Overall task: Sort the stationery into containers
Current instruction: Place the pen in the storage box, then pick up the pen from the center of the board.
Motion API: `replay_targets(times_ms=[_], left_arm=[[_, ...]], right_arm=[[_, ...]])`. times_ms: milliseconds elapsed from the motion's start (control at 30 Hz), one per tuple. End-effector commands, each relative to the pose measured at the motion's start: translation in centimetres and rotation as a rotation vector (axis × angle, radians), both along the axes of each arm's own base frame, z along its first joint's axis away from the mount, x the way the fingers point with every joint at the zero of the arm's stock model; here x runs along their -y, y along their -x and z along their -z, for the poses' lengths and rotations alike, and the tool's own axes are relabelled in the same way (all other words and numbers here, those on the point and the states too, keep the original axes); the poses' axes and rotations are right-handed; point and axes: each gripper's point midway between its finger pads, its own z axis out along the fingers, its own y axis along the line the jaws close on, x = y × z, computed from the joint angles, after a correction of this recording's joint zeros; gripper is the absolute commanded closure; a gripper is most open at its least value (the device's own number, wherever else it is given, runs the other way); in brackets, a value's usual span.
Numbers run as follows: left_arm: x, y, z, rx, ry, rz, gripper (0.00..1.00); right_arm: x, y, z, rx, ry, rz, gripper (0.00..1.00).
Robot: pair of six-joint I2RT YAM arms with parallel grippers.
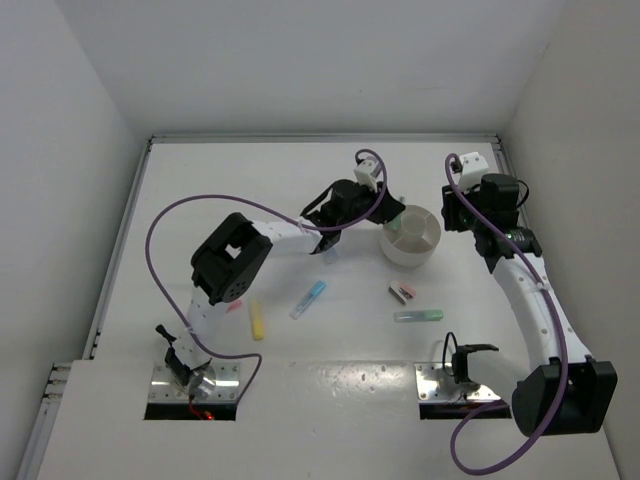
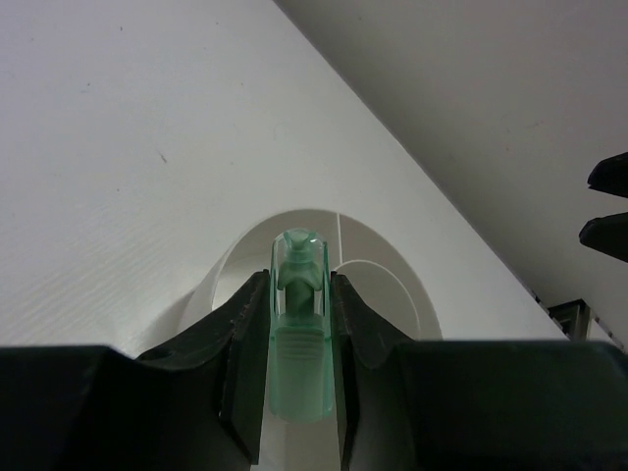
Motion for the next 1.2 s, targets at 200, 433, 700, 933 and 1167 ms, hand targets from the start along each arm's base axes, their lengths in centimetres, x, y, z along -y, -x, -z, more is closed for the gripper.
replay_targets(times_ms=[200,433,700,933,1167], left_arm=[[0.5,-0.5,-2.0,0.007,0.044,0.003,0.57],[0.0,-0.8,-2.9,0.013,0.051,-0.007,0.54],[-5.6,-0.8,-6.8,0.052,-0.001,-0.2,1.0],[-18.0,-1.4,-2.6,-0.326,-0.078,-0.653,0.95],[-19.2,3.1,4.0,-0.466,-0.279,-0.495,0.38]], right_arm=[[-0.1,-0.6,-0.8,0.039,0.008,-0.004,0.59],[-0.1,-0.6,-0.8,0.039,0.008,-0.004,0.59],[-0.1,-0.6,-0.8,0.039,0.008,-0.004,0.59],[-0.1,-0.5,-1.1,0.048,0.007,-0.004,0.59],[-0.1,-0.6,-1.1,0.049,0.015,-0.008,0.59]])
